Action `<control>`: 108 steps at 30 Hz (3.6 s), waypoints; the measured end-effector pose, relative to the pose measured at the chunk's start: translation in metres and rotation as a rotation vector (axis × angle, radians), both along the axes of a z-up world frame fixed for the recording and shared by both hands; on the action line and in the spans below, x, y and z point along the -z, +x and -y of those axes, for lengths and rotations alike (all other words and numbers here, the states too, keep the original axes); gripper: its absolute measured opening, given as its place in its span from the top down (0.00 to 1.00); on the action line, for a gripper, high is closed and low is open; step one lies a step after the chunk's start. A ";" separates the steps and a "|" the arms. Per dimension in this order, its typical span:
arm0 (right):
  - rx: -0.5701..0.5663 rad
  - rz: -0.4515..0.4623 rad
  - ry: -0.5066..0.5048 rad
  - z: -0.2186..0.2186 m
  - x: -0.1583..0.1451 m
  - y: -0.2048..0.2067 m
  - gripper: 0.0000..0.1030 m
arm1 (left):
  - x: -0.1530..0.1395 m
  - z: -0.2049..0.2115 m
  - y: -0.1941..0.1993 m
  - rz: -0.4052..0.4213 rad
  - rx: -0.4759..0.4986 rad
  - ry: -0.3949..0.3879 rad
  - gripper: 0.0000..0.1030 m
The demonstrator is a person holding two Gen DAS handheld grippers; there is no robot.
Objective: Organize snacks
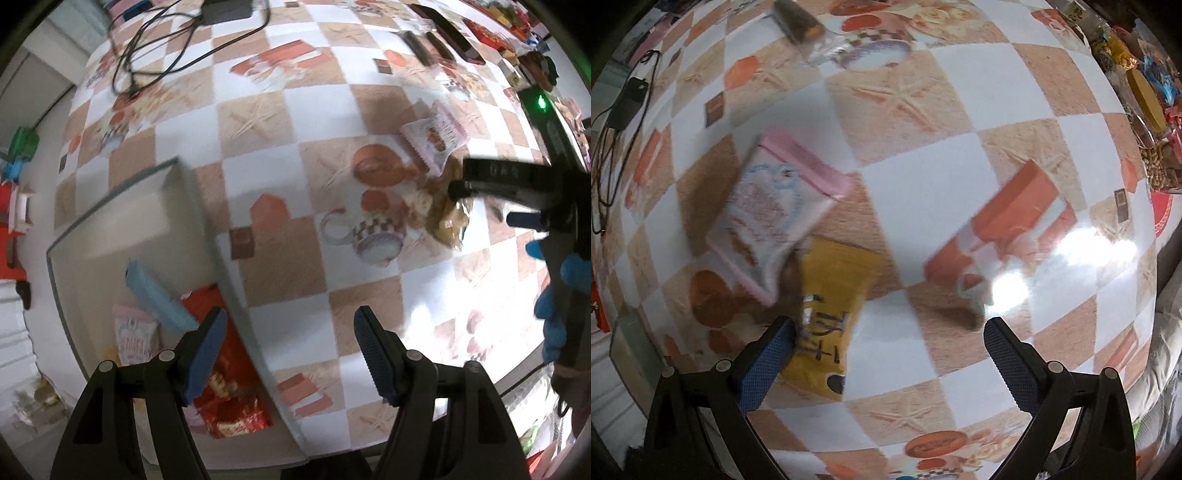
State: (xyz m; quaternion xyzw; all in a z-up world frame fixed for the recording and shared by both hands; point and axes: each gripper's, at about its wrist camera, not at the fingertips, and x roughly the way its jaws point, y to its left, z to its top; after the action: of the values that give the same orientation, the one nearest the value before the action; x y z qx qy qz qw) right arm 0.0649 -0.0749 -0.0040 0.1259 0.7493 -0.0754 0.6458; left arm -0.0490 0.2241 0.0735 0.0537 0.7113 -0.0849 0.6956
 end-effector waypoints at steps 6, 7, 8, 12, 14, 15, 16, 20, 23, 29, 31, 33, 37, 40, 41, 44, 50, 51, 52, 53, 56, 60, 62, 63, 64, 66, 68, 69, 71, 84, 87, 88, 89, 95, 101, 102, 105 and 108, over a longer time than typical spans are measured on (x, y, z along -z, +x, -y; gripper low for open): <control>0.044 -0.022 -0.011 0.054 0.005 -0.019 0.00 | -0.003 0.043 0.021 0.015 0.072 -0.002 0.27; 0.053 -0.022 -0.008 0.063 0.005 -0.022 0.00 | -0.001 0.047 0.023 0.017 0.085 -0.002 0.27; 0.060 -0.021 -0.010 0.072 0.005 -0.026 0.00 | 0.000 0.059 0.028 0.020 0.107 -0.005 0.27; 0.040 -0.019 -0.012 0.104 0.003 -0.040 0.00 | 0.001 0.093 0.043 0.040 0.174 -0.007 0.27; 0.010 -0.017 -0.009 0.118 0.002 -0.044 0.00 | 0.002 0.112 0.055 0.054 0.203 -0.009 0.27; -0.005 -0.015 -0.009 0.121 0.002 -0.046 0.00 | 0.004 0.119 0.059 0.058 0.212 -0.008 0.27; -0.023 -0.013 -0.008 0.125 0.001 -0.048 0.00 | 0.005 0.125 0.066 0.061 0.222 -0.008 0.27; -0.093 -0.009 -0.007 0.130 0.001 -0.048 0.00 | 0.014 0.154 0.093 0.071 0.236 -0.008 0.27; -0.112 -0.003 -0.007 0.132 -0.004 -0.052 0.00 | 0.031 0.171 0.109 0.068 0.257 -0.016 0.25; -0.118 -0.001 -0.006 0.131 -0.014 -0.060 0.00 | 0.064 0.211 0.141 0.035 0.297 0.002 0.24; -0.119 -0.002 -0.007 0.118 -0.010 -0.063 0.00 | 0.072 0.219 0.142 0.028 0.298 0.020 0.24; -0.119 -0.003 -0.007 0.112 -0.015 -0.068 0.00 | 0.080 0.227 0.145 0.020 0.291 0.034 0.25; -0.119 -0.004 -0.007 0.103 -0.010 -0.068 0.00 | 0.078 0.228 0.145 0.032 0.285 0.001 0.42; -0.128 -0.028 -0.002 0.059 -0.001 -0.078 0.00 | 0.079 0.227 0.133 0.043 0.305 0.002 0.45; -0.133 -0.042 0.002 0.058 0.001 -0.075 0.00 | 0.081 0.227 0.129 0.045 0.300 0.000 0.45; -0.078 0.014 0.043 0.065 -0.007 -0.070 0.00 | 0.083 0.215 0.112 0.036 0.266 -0.005 0.45; 0.005 0.143 -0.014 0.086 -0.038 -0.052 0.00 | 0.088 0.185 0.069 0.013 0.231 0.020 0.45; 0.013 0.135 -0.023 0.089 -0.037 -0.046 0.00 | 0.089 0.180 0.063 0.013 0.227 0.025 0.45; 0.023 0.125 -0.023 0.091 -0.033 -0.041 0.00 | 0.089 0.176 0.058 0.011 0.220 0.027 0.45; 0.026 0.116 -0.024 0.091 -0.030 -0.038 0.00 | 0.091 0.171 0.051 0.001 0.205 0.026 0.44; 0.018 0.060 -0.040 0.087 -0.013 -0.034 0.00 | 0.092 0.162 0.050 -0.012 0.180 0.030 0.43; -0.041 0.005 -0.013 0.067 -0.003 -0.056 0.00 | 0.096 0.164 0.046 -0.013 0.163 0.037 0.40; -0.064 0.014 -0.031 0.060 -0.007 -0.066 0.00 | 0.093 0.161 0.049 -0.006 0.160 0.032 0.37; -0.058 0.016 -0.038 0.059 -0.009 -0.070 0.00 | 0.088 0.154 0.053 -0.002 0.159 0.029 0.36; -0.046 0.023 -0.035 0.060 -0.012 -0.074 0.00 | 0.088 0.157 0.053 0.002 0.159 0.029 0.33; -0.024 0.046 -0.007 0.059 -0.019 -0.077 0.00 | 0.090 0.162 0.057 0.005 0.162 0.029 0.32; -0.039 0.072 0.021 0.051 -0.026 -0.076 0.00 | 0.093 0.167 0.069 0.000 0.168 0.034 0.32; -0.050 0.079 0.027 0.046 -0.029 -0.077 0.00 | 0.091 0.156 0.058 -0.002 0.170 0.037 0.32; -0.084 0.083 0.046 0.031 -0.031 -0.073 0.00 | 0.092 0.145 0.049 -0.006 0.168 0.043 0.32; -0.276 0.034 -0.016 -0.045 -0.016 -0.063 0.00 | 0.105 0.140 0.056 -0.038 0.115 0.038 0.20; -0.279 0.018 -0.014 -0.049 -0.015 -0.060 0.00 | 0.105 0.142 0.056 -0.035 0.123 0.040 0.20; -0.281 0.006 -0.012 -0.050 -0.013 -0.058 0.00 | 0.104 0.144 0.056 -0.035 0.125 0.042 0.19; -0.285 -0.010 -0.008 -0.044 -0.009 -0.048 0.00 | 0.103 0.146 0.056 -0.037 0.126 0.043 0.20; -0.315 0.027 -0.015 -0.057 -0.018 -0.028 0.22 | 0.091 0.152 0.047 -0.019 0.137 0.038 0.48; -0.349 0.059 0.020 -0.075 -0.031 -0.032 0.75 | 0.075 0.141 0.035 -0.039 0.111 0.027 0.59; -0.329 0.052 0.046 -0.074 -0.031 -0.034 0.75 | 0.072 0.138 0.032 -0.039 0.108 0.031 0.59; -0.299 0.055 0.082 -0.073 -0.034 -0.043 0.75 | 0.072 0.133 0.024 -0.036 0.108 0.027 0.59; -0.296 0.058 0.105 -0.076 -0.036 -0.057 0.75 | 0.067 0.129 0.012 -0.026 0.125 0.028 0.59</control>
State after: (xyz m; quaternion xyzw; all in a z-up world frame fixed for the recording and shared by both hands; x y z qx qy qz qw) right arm 0.0075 0.0009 0.0319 0.0498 0.7436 0.0634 0.6637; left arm -0.0368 0.0949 0.0067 0.1067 0.7167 -0.1189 0.6788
